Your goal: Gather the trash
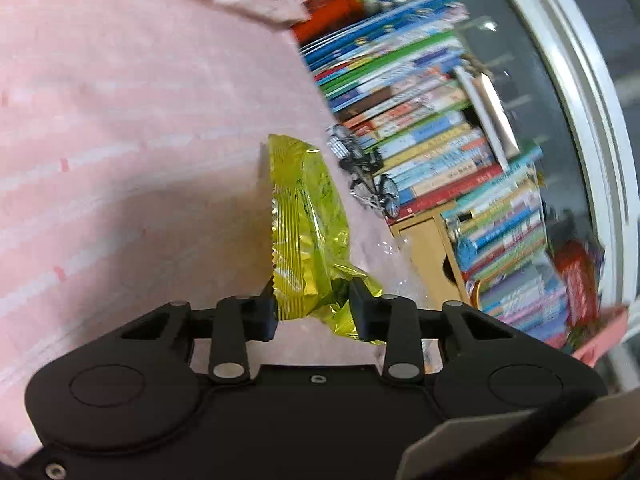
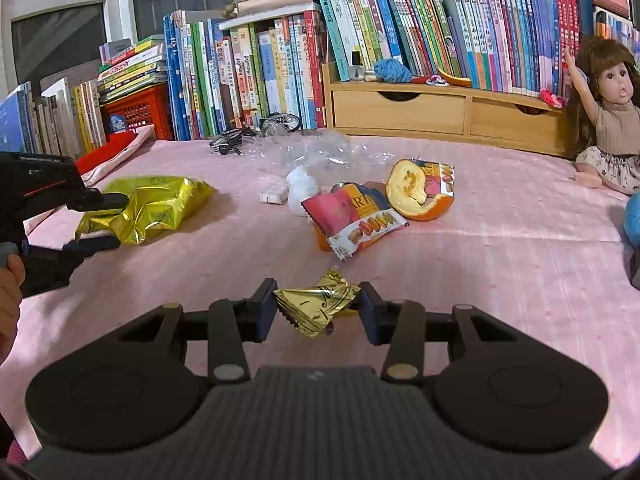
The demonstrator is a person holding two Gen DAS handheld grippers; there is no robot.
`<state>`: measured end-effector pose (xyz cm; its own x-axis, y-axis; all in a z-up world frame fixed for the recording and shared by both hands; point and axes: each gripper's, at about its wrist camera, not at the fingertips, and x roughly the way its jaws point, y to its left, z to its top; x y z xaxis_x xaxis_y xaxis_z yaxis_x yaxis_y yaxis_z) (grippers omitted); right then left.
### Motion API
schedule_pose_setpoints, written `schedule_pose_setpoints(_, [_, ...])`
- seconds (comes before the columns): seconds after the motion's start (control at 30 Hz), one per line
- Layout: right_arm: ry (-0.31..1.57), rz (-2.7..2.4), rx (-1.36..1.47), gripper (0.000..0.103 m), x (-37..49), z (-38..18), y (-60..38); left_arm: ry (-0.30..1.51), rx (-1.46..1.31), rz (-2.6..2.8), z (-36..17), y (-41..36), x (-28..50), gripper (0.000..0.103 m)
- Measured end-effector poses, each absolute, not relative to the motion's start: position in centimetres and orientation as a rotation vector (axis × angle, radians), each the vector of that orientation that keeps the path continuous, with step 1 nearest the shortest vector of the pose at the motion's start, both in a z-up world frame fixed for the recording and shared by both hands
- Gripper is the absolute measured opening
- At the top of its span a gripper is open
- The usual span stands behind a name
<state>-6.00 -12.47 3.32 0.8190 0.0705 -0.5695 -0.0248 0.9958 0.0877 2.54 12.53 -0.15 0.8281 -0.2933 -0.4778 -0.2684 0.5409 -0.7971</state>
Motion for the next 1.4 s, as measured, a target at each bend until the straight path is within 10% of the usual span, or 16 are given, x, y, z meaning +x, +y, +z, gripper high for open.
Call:
schedule_pose_setpoints(0.9, [0.526,0.163,0.01,0.048,-18.5,4.6,-11.4,0.473,-0.093,-0.445,6.8,7.3,-17.0,0.031])
schedule_pose_setpoints(1.07, [0.512,0.154,-0.012,0.048,-17.3,4.6,-10.5,0.479,-0.185,-0.413,6.2,7.5,-15.9,0.073])
schedule_pose_setpoints(1.4, [0.481,0.3,-0.011,0.047,-7.1,5.6,-8.4,0.537,-0.476,-0.351,4.9,10.2,-11.9,0.08])
